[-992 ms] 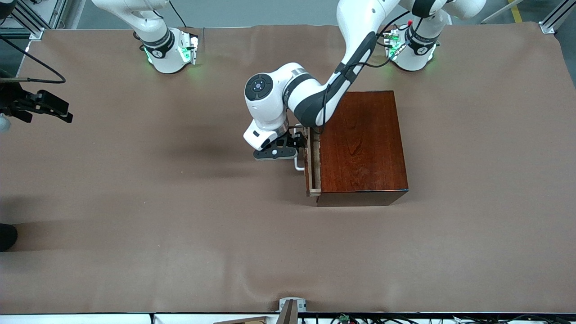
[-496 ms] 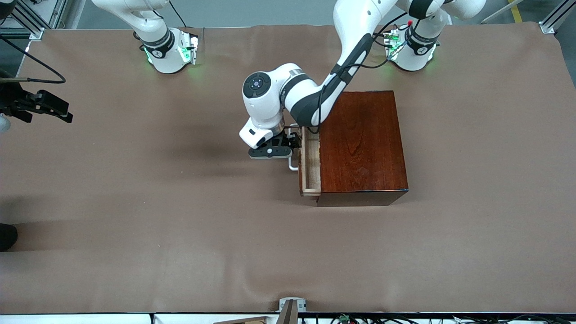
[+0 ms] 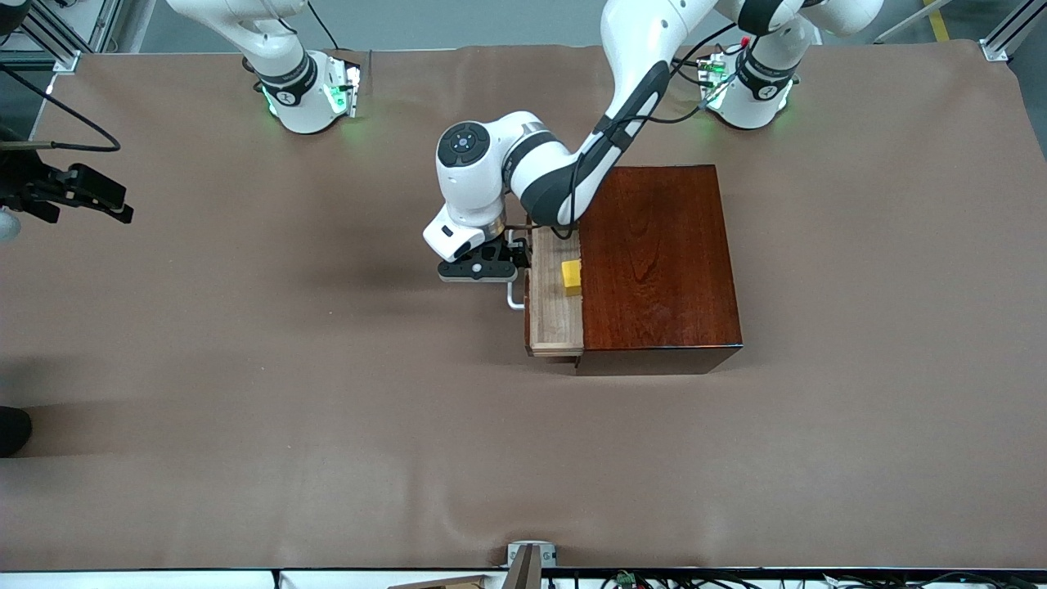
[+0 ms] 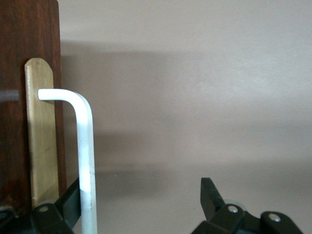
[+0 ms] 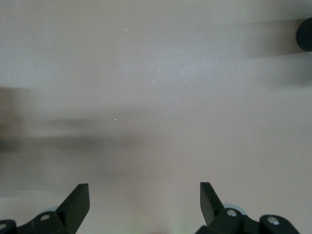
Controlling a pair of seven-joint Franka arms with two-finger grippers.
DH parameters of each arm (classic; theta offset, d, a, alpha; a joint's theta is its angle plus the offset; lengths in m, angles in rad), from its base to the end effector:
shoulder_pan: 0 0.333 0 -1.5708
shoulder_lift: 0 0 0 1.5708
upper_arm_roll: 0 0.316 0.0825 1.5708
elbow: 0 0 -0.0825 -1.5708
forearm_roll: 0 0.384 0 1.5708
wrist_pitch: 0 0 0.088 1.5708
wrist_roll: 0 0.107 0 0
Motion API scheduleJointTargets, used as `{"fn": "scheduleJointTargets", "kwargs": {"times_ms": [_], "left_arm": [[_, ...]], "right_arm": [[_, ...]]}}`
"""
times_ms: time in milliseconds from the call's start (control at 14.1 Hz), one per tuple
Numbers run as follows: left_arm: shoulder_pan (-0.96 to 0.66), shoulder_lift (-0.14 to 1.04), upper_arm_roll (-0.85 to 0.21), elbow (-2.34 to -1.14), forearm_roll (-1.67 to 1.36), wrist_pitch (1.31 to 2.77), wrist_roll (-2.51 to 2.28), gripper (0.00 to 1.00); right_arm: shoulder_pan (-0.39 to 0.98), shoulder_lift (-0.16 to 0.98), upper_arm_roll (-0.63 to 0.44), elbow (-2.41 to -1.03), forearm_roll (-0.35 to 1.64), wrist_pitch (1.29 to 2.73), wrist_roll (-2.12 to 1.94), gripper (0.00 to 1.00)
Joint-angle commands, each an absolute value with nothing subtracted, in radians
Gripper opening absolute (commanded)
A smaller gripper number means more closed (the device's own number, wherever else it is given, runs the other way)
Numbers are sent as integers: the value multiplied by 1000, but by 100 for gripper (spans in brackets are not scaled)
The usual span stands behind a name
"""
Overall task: Open drawer, take yellow block, close drawer
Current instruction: 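Pull the drawer open by its handle with the left gripper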
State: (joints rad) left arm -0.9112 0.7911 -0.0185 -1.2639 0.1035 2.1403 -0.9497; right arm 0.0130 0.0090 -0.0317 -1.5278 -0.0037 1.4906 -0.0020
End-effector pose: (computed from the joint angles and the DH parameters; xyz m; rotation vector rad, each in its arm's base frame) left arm 0.4597 -0.6026 0.2919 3.1126 -0.0406 0.1749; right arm 0.5492 -0.0106 0.6328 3.1371 -0.0265 -0.0725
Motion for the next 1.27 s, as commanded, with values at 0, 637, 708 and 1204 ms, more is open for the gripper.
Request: {"fn": "scheduleJointTargets", "kwargs": {"times_ms": [0, 637, 708, 1204], "left_arm": [[-919, 813, -23, -1241, 60, 2204, -976, 100], [-919, 819, -35, -1239, 28, 2316, -966, 100], [-919, 822, -38, -1239, 28, 2327, -965, 100], [-920, 834, -61, -1238, 28, 2385, -965, 100]], "right_arm": [[15, 15, -32, -1513, 9, 1479, 12, 100], [28, 25, -28, -1513, -2, 1479, 8, 100], [26, 25, -28, -1513, -2, 1482, 12, 100], [26, 28, -28, -1513, -3, 1479, 14, 100]]}}
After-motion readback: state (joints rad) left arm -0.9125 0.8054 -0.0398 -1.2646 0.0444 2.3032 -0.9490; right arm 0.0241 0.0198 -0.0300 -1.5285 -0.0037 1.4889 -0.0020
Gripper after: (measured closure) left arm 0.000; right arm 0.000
